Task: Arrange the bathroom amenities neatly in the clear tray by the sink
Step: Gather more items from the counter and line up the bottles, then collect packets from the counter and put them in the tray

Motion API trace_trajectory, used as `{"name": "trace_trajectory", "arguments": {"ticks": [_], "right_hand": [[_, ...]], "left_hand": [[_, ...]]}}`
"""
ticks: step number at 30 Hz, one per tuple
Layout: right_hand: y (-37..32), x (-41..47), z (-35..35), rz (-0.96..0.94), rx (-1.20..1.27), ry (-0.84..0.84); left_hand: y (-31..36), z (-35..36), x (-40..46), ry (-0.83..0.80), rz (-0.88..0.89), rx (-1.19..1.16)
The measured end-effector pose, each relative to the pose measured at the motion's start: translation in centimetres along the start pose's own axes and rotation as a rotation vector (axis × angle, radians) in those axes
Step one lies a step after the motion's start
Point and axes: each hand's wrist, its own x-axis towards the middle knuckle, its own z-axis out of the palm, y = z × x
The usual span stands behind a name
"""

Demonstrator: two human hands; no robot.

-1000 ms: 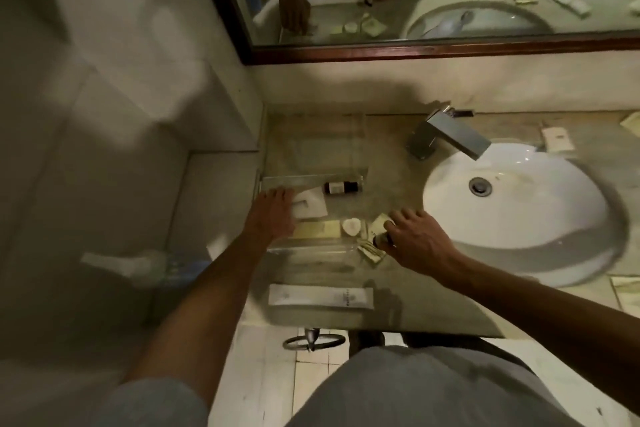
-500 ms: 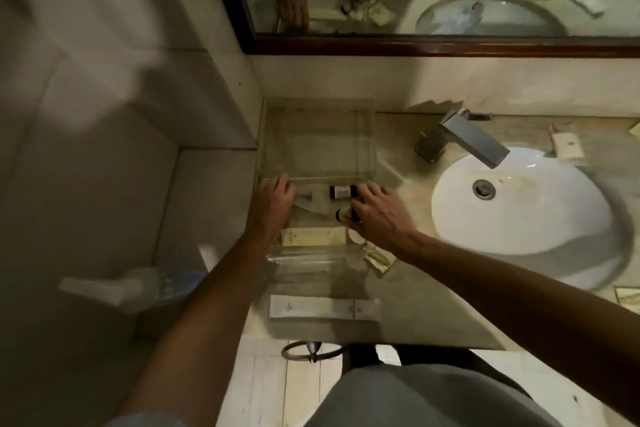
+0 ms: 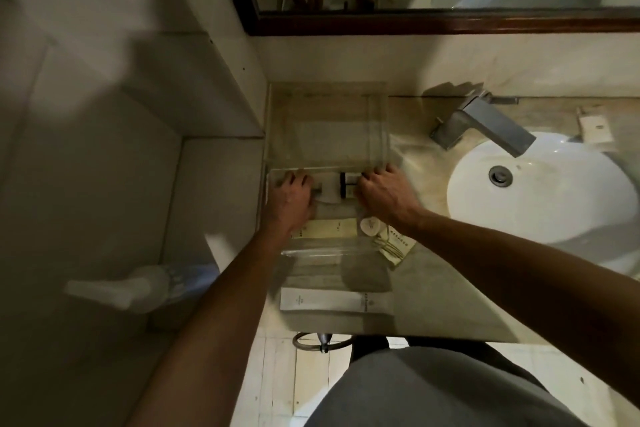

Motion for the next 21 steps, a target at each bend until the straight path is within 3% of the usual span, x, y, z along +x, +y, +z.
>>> {"name": "trace_trajectory", "arguments": {"ticks": [3,9,14,21], "right_hand": [[0.5,-0.2,-0.4,0.007,-0.049,0.012],[5.1,-5.0,-1.9,0.182,-0.031,0.073],[14.0,-13.8,-1.6,0.449,0.050,0.106],[26.3,-30.5,0.0,0.776,0.093,0.207]], "left_hand": [[1.8,-1.5,0.2,0.066,0.021,0.012],[9.2,-4.1,2.0,0.234,0.268,-0.048],[20.4,-5.6,6.4,0.245,0.502,-0.110],[42.3,-6.0,11.6,0.233,0.867,-0.175]]}}
